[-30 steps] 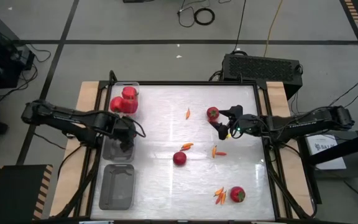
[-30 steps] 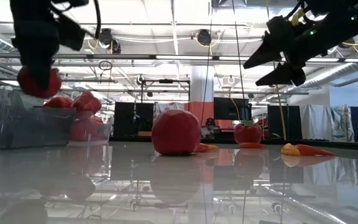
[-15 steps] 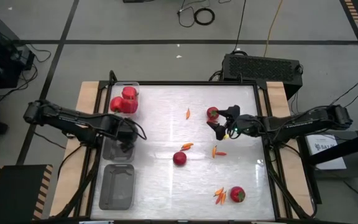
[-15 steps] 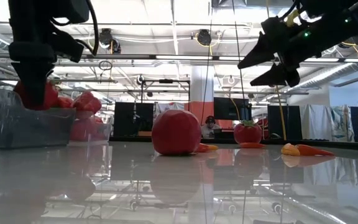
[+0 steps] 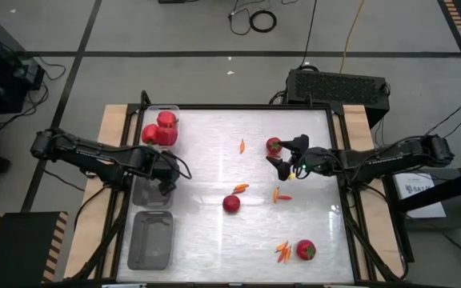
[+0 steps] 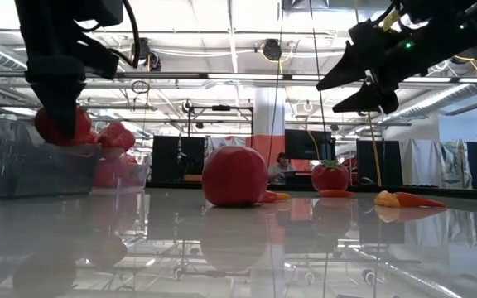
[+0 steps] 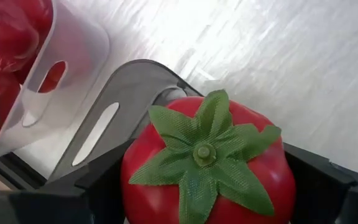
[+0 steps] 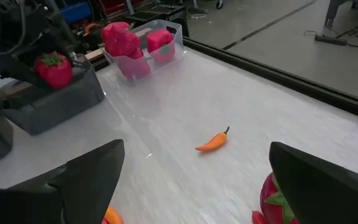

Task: Sort produce into baskets
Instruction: Put the top center tomato into the top black transparent bin

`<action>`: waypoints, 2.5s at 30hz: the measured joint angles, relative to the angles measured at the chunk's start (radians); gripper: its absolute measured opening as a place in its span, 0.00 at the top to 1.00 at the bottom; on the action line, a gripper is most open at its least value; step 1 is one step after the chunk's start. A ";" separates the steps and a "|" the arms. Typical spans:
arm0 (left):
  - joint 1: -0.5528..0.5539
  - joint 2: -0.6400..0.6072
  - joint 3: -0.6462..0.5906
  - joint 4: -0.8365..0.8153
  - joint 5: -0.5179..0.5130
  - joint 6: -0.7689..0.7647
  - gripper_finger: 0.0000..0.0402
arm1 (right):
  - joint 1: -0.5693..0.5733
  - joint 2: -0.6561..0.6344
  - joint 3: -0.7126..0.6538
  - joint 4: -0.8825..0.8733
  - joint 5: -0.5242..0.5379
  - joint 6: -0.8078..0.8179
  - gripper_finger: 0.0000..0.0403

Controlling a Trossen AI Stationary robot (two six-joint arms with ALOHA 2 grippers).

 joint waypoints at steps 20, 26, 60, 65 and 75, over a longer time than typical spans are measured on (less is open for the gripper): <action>0.005 0.058 0.000 -0.013 -0.020 -0.108 0.18 | 0.000 0.000 0.000 0.000 0.000 -0.004 0.02; 0.005 0.060 0.008 -0.015 -0.016 -0.039 0.18 | 0.000 0.000 0.000 0.000 -0.001 0.042 0.02; 0.042 0.060 0.008 -0.025 0.074 0.342 0.18 | 0.000 0.000 0.000 0.000 -0.001 0.053 0.02; 0.056 0.060 0.008 -0.040 0.089 0.365 0.18 | 0.000 0.000 0.000 0.000 -0.001 0.050 0.02; 0.101 0.060 0.008 -0.051 0.110 0.440 0.02 | 0.000 0.000 0.000 0.000 -0.001 0.052 0.02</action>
